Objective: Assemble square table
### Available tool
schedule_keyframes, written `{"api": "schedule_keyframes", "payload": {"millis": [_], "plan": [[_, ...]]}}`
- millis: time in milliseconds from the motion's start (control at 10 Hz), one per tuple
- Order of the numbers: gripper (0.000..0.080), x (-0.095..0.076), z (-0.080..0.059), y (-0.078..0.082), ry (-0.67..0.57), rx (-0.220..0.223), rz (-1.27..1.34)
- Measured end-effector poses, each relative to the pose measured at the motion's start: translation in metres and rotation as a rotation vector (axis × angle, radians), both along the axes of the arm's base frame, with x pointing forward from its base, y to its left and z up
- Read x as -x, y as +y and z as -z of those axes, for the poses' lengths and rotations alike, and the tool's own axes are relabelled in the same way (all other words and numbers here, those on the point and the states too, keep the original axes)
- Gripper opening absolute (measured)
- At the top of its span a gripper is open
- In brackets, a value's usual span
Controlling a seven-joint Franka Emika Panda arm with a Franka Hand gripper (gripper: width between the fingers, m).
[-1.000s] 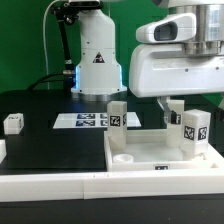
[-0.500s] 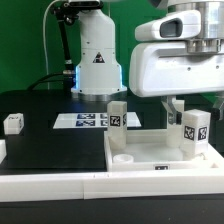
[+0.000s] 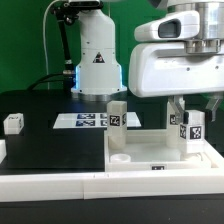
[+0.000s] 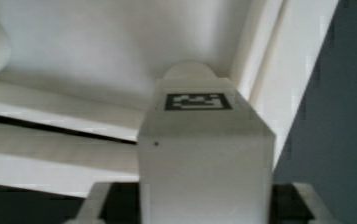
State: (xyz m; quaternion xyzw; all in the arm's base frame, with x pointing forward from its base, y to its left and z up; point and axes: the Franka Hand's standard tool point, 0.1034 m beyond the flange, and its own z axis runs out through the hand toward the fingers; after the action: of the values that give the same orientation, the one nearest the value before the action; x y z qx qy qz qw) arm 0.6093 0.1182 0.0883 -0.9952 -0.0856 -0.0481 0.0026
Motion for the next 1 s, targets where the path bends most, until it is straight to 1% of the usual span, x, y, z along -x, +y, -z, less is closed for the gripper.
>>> {"api": "schedule_keyframes", "payload": {"millis": [200, 500, 800, 1000], "plan": [[0.0291, 0.0002, 0.0002, 0.0001, 0.003, -0.017, 0.176], [0.0291, 0.0017, 0.0014, 0.001, 0.012, -0.049, 0.529], [0.0292, 0.0013, 0.0034, -0.0026, 0.021, -0.078, 0.975], [0.0292, -0.0001, 0.004, -0.0069, 0.021, -0.092, 1.08]]}}
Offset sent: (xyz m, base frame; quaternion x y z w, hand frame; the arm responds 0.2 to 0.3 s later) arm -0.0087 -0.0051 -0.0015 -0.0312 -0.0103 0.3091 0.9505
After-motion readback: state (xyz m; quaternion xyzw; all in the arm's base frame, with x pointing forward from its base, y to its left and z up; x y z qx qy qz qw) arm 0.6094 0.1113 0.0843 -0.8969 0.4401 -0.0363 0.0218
